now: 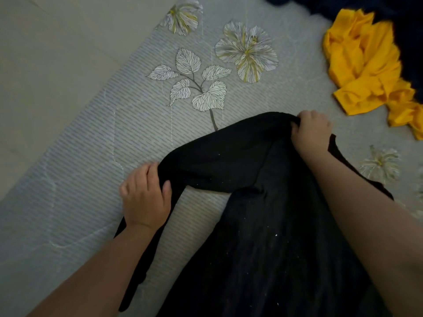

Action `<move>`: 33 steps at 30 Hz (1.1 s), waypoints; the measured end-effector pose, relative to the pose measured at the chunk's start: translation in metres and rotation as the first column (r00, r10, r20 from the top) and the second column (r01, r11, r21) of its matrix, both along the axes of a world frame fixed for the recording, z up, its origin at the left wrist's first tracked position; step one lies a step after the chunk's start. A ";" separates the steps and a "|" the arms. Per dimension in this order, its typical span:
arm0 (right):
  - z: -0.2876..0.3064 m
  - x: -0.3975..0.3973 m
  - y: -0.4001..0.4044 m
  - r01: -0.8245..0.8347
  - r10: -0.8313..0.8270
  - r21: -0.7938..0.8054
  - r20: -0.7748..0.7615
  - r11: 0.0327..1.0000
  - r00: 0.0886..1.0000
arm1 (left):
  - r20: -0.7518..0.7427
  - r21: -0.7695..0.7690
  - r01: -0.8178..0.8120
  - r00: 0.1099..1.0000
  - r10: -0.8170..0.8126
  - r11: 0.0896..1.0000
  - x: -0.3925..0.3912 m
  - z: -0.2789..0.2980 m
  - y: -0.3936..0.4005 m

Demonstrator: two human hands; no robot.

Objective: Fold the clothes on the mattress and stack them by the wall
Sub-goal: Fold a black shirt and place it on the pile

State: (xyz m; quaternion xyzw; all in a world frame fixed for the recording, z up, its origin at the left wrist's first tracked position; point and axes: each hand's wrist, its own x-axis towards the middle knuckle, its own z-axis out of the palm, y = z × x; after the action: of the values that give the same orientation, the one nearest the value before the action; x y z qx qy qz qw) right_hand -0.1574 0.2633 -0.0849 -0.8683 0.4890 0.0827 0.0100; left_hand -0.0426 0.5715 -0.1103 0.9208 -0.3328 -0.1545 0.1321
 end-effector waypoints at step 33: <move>0.054 -0.326 0.211 0.428 -0.551 0.399 0.278 0.811 0.787 | -0.480 -0.423 0.516 0.570 -0.667 0.745 -0.177 0.121 -0.076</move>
State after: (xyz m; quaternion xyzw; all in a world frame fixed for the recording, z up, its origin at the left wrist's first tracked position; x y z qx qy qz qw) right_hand -0.4835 0.4748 -0.0306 -0.6949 0.6686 -0.0161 0.2641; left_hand -0.2197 0.4956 0.0106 0.6316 -0.5785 -0.4340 0.2792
